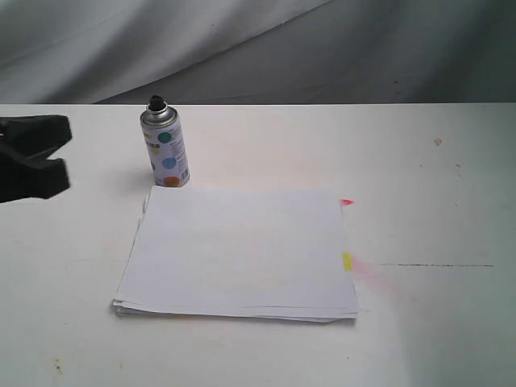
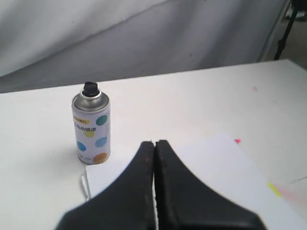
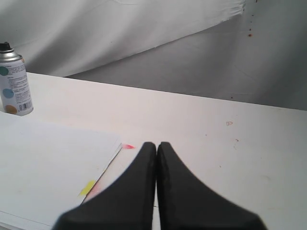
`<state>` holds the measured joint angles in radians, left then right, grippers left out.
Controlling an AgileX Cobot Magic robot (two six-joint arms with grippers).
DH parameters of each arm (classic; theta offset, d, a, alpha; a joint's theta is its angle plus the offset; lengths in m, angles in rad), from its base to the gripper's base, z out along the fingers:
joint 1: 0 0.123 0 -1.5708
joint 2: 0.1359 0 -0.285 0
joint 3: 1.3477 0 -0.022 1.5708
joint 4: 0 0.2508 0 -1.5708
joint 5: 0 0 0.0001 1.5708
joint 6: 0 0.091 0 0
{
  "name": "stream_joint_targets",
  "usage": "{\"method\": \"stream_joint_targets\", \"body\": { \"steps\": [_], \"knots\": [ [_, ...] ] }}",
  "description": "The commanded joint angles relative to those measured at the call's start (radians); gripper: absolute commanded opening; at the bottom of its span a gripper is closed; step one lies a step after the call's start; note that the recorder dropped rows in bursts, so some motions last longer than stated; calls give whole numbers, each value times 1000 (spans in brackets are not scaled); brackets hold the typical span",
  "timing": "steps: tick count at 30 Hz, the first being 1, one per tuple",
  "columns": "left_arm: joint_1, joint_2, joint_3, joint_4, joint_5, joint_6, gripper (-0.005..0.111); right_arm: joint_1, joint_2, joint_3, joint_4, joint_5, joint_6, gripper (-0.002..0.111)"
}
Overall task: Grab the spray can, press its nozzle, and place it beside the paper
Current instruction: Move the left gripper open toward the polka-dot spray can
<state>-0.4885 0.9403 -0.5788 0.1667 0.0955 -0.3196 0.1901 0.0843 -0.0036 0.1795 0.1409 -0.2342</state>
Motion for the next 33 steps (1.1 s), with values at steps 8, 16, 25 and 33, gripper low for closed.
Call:
{"method": "stream_joint_targets", "body": {
  "steps": [8, 16, 25, 33],
  "knots": [
    [1, 446, 39, -2, -460, 68, 0, -1, 1, 4, -6, -5, 3, 0],
    [1, 672, 46, -282, -691, 256, 0, -1, 1, 4, -6, -5, 3, 0],
    [1, 778, 46, -553, -708, 332, 0, -1, 1, 4, -6, -5, 3, 0],
    [1, 787, 46, -491, -708, 332, 0, -1, 1, 4, -6, -5, 3, 0]
  ]
}}
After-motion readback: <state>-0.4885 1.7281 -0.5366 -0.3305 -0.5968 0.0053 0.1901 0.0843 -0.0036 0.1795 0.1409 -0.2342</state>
